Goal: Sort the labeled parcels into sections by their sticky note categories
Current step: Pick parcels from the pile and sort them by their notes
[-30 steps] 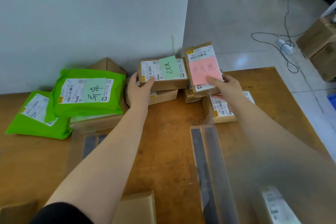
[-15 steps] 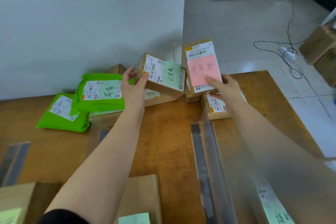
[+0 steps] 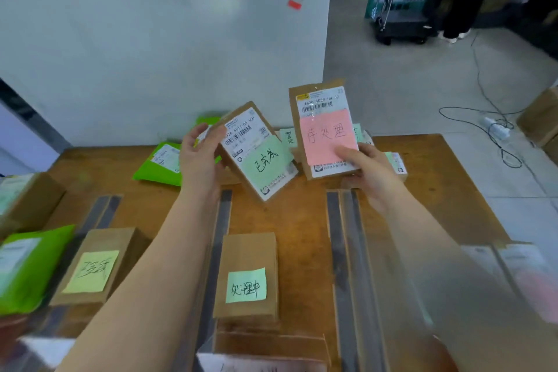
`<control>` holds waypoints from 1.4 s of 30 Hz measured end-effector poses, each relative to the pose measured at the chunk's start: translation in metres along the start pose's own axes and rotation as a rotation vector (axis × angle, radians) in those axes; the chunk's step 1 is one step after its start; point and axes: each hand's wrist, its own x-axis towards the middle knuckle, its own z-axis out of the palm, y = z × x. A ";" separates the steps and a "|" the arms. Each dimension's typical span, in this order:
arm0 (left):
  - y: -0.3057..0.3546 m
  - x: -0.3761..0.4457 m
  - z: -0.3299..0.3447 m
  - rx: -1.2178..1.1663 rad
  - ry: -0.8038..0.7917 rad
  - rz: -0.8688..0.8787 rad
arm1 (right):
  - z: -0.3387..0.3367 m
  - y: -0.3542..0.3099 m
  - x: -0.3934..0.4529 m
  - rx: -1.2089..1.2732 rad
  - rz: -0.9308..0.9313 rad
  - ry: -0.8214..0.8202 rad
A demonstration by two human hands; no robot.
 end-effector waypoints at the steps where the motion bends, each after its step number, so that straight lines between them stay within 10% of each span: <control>1: 0.003 -0.010 -0.005 -0.006 -0.007 -0.005 | 0.003 0.003 -0.011 0.000 -0.001 -0.020; 26: -0.008 -0.221 -0.109 0.242 -0.168 0.053 | -0.002 0.096 -0.293 0.069 0.024 0.100; 42: -0.051 -0.307 -0.002 0.292 -0.174 0.002 | -0.142 0.076 -0.309 -0.109 -0.054 0.106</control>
